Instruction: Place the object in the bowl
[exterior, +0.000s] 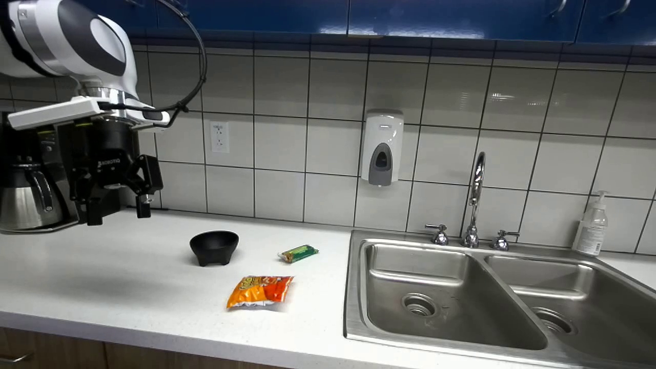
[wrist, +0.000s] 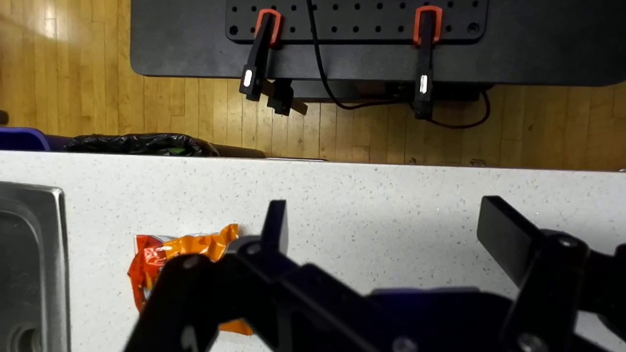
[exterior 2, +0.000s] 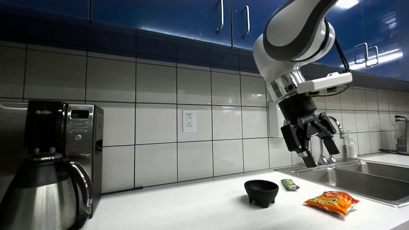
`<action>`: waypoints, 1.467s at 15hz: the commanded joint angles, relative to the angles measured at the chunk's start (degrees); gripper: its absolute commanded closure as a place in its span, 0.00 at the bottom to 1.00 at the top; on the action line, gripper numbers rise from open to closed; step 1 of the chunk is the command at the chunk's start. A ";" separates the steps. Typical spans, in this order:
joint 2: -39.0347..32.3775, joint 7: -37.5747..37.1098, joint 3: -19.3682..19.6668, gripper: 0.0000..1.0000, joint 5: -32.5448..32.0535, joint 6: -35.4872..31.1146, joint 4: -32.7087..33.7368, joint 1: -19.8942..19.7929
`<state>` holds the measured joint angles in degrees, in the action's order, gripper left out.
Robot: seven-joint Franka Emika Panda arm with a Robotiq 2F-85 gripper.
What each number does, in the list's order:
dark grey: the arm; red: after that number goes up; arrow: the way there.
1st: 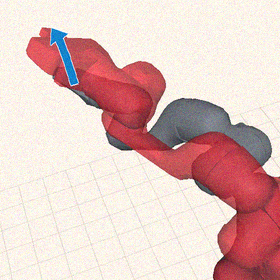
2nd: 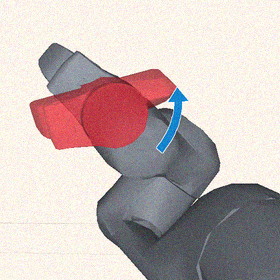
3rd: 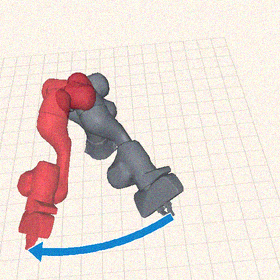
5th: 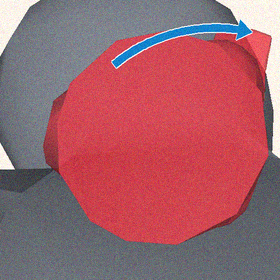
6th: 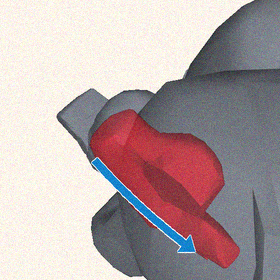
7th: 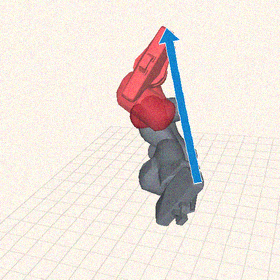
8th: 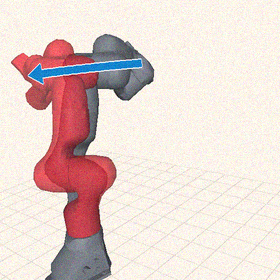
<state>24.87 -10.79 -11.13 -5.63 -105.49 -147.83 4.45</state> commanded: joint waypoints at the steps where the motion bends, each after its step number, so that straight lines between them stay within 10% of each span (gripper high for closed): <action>1: -3.48 -2.61 2.44 0.00 0.20 -3.29 1.22 -1.47; 22: -24.82 -2.64 14.77 0.00 2.26 -18.01 19.73 -8.44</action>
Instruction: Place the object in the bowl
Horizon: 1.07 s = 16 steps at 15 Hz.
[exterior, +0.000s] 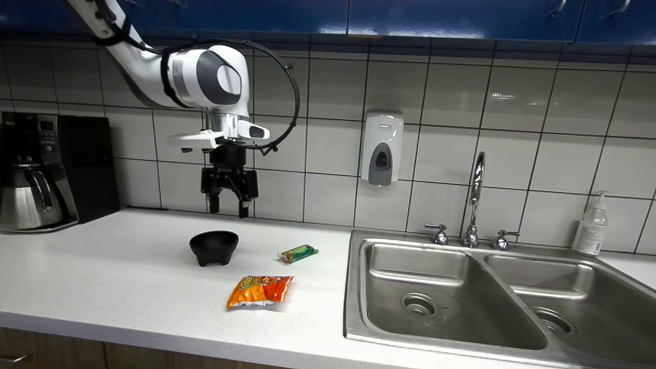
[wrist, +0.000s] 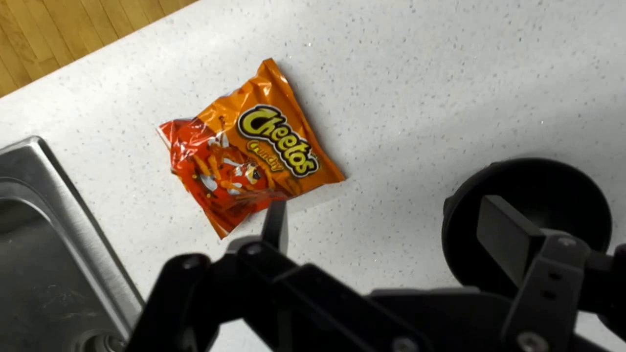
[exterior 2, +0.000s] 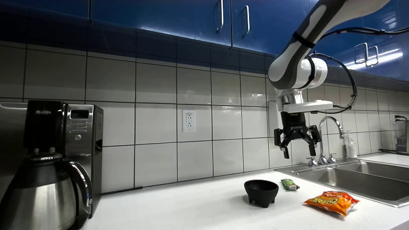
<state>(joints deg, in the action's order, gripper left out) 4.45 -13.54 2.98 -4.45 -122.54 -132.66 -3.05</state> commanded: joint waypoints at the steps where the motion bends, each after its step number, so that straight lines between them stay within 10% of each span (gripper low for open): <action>1: -5.59 0.37 1.02 0.00 1.24 -1.43 5.65 -1.05; 16: -27.86 2.52 3.96 0.00 2.67 -3.99 25.68 -2.50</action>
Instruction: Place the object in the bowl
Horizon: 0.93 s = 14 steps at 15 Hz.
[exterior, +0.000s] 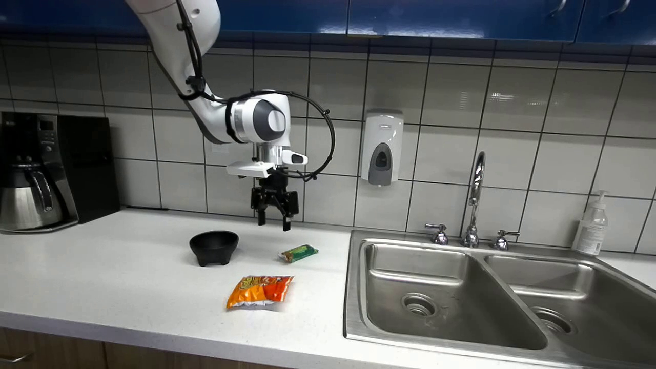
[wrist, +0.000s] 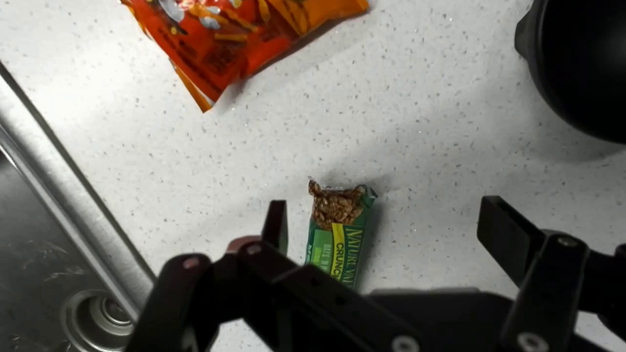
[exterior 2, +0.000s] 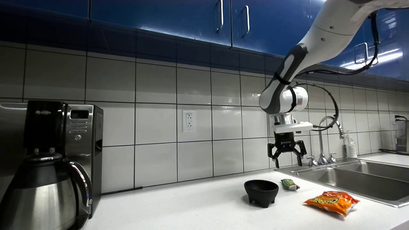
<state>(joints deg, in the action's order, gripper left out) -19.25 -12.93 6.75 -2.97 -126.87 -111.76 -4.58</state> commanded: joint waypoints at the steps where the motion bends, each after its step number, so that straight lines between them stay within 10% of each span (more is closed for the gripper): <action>1: -5.18 1.91 0.29 0.00 1.02 0.27 5.63 -1.11; 14: -11.36 8.30 -0.20 0.00 6.05 -5.71 8.41 -4.68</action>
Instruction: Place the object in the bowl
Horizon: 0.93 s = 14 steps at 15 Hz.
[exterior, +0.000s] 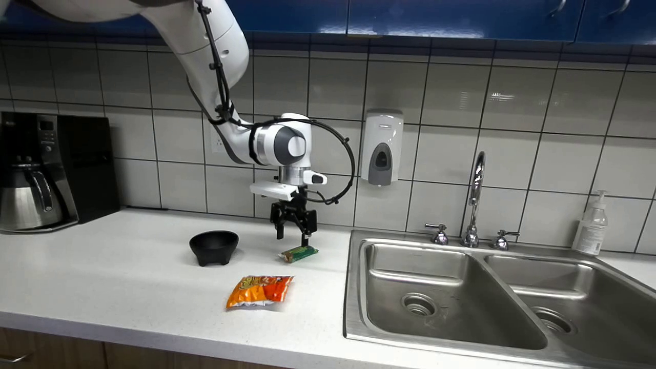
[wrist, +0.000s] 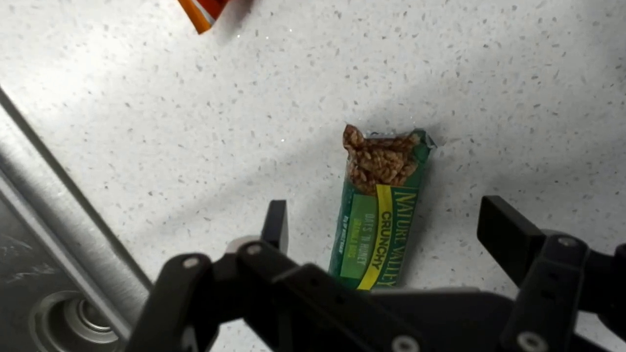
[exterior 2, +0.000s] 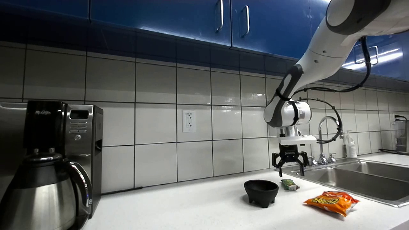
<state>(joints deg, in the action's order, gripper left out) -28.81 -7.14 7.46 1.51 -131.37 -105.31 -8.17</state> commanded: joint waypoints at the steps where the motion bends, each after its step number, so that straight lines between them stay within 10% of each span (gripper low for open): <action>1: -2.26 2.91 -1.02 0.00 1.75 -1.99 2.09 -1.09; 14: -8.22 3.75 -1.71 0.00 2.16 -6.38 5.92 -1.42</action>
<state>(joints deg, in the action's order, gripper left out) -35.78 -5.36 6.60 2.30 -137.82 -101.54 -8.22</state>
